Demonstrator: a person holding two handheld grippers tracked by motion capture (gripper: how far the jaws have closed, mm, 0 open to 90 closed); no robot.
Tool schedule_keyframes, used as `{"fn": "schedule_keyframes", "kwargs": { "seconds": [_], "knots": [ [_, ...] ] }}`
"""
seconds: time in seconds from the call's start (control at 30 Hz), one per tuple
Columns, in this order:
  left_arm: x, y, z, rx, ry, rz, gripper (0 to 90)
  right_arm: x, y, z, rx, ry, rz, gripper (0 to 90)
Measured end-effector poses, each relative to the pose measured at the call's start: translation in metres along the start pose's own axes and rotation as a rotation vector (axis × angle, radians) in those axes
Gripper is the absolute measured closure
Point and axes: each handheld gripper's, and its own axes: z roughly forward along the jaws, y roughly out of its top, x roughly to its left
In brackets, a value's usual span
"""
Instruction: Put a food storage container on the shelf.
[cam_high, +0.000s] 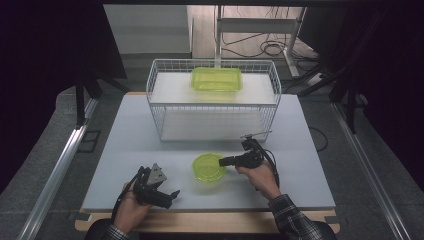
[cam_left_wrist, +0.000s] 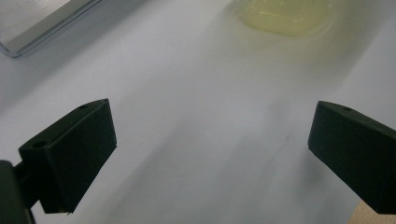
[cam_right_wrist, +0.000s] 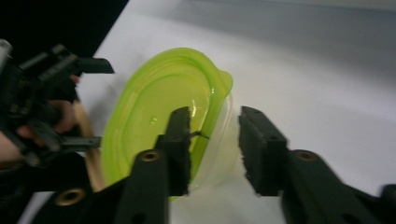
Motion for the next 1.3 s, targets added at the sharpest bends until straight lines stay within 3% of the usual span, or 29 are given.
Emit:
{"fn": "schedule_keyframes", "kwargs": {
  "seconds": [0.17,0.47,0.7,0.9,1.3],
  "knots": [
    [0.000,0.000,0.000,0.000,0.001,0.004,0.9,-0.001,0.002,0.000,0.017,0.047,0.060,79.1],
    [-0.001,0.000,0.000,0.003,0.000,0.009,0.9,0.005,0.004,0.000,0.027,0.066,0.066,81.0],
    [0.000,0.000,0.000,0.002,0.001,0.006,0.9,0.004,0.006,-0.010,-0.011,0.088,0.088,81.0],
    [0.002,0.000,-0.001,0.004,-0.012,-0.022,1.3,0.007,0.010,-0.024,-0.054,0.123,0.096,81.0],
    [0.003,-0.001,0.001,0.027,-0.024,-0.036,1.7,0.013,0.024,-0.048,-0.125,0.149,0.106,81.0]
  ]
}}
